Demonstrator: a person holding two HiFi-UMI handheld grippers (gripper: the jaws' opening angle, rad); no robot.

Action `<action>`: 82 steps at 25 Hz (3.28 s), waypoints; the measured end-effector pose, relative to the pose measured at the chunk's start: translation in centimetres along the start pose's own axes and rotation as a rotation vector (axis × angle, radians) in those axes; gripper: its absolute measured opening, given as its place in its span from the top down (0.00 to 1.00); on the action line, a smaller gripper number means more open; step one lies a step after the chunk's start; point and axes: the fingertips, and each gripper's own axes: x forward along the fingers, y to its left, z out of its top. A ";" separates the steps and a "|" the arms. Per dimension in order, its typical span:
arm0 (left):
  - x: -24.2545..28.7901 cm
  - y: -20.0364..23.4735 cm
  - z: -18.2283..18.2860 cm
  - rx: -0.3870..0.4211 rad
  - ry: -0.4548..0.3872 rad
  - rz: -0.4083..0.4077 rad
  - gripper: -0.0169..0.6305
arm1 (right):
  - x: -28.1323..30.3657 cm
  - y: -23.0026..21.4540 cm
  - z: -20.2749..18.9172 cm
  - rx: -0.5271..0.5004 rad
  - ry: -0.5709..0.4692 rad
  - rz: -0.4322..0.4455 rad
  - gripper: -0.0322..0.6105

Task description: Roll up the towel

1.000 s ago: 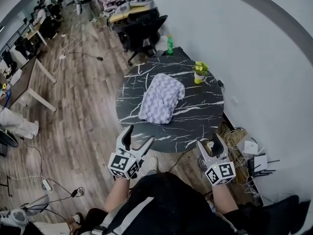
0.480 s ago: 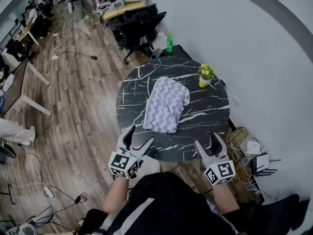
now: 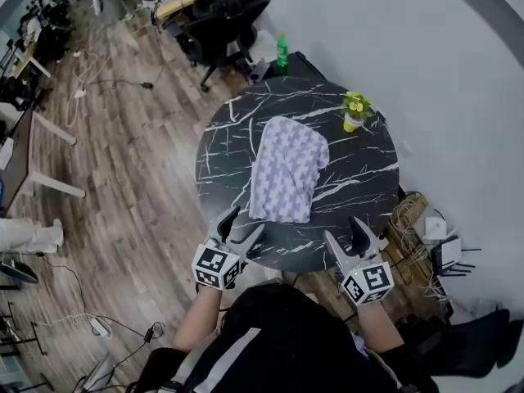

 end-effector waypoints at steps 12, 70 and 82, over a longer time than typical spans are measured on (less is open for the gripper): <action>7.0 5.9 -4.5 -0.033 0.165 -0.057 0.51 | 0.5 -2.1 -2.3 0.056 0.063 -0.142 0.54; 11.1 -9.6 -13.0 0.023 0.374 -0.300 0.93 | 24.1 6.6 -11.1 -0.391 0.639 0.464 0.65; 8.8 -7.8 -14.1 -0.070 0.360 -0.150 0.93 | 26.3 5.0 -16.8 -0.474 0.833 0.423 0.67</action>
